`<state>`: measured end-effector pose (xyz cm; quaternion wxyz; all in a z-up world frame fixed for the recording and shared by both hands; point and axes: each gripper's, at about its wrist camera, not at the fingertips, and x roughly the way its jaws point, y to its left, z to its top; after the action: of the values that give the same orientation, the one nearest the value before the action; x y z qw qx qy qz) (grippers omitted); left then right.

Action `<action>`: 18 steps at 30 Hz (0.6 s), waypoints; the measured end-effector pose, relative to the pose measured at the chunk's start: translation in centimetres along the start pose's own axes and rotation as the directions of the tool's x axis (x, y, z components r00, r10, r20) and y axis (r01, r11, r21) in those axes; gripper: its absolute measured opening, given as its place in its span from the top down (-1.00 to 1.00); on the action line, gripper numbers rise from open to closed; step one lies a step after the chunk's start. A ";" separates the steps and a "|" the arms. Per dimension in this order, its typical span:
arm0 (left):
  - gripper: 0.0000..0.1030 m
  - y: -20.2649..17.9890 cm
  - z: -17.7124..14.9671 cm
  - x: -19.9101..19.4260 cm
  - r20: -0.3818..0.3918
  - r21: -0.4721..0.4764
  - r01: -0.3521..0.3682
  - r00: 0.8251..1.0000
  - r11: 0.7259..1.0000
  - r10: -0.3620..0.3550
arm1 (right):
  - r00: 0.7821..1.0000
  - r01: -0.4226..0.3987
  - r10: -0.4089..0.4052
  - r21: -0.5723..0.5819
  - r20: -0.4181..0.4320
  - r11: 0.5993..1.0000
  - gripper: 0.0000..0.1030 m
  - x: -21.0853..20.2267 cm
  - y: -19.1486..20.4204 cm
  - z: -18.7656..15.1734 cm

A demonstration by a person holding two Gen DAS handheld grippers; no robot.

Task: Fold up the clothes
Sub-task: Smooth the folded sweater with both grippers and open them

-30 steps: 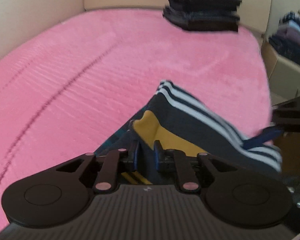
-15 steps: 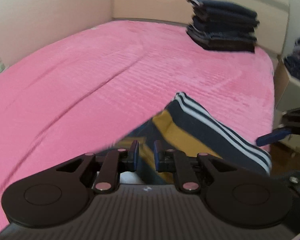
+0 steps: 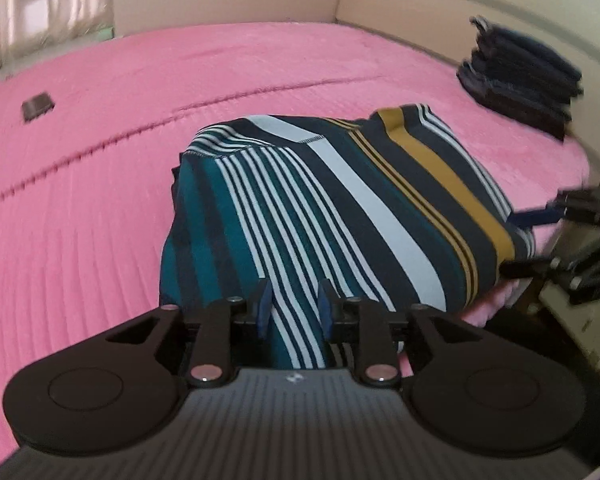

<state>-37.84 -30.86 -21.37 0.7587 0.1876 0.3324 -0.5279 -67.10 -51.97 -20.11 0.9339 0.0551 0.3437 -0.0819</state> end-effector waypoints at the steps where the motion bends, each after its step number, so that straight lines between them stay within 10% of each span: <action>1: 0.58 0.1 -0.1 -0.2 0.003 -0.008 -0.005 1.000 1.000 0.005 | 1.000 -0.004 0.004 -0.009 0.013 1.000 -0.37 -0.4 0.3 0.0; 18: 0.54 0.1 -3.5 -1.5 -0.032 0.166 -0.108 0.993 0.980 0.115 | 0.994 -0.050 0.041 -0.081 -0.104 0.995 -0.49 2.3 1.5 0.2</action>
<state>-39.15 -27.61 -22.82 0.7621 0.2785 0.2923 -0.5061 -64.97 -50.77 -21.44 0.9182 0.0280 0.3929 -0.0432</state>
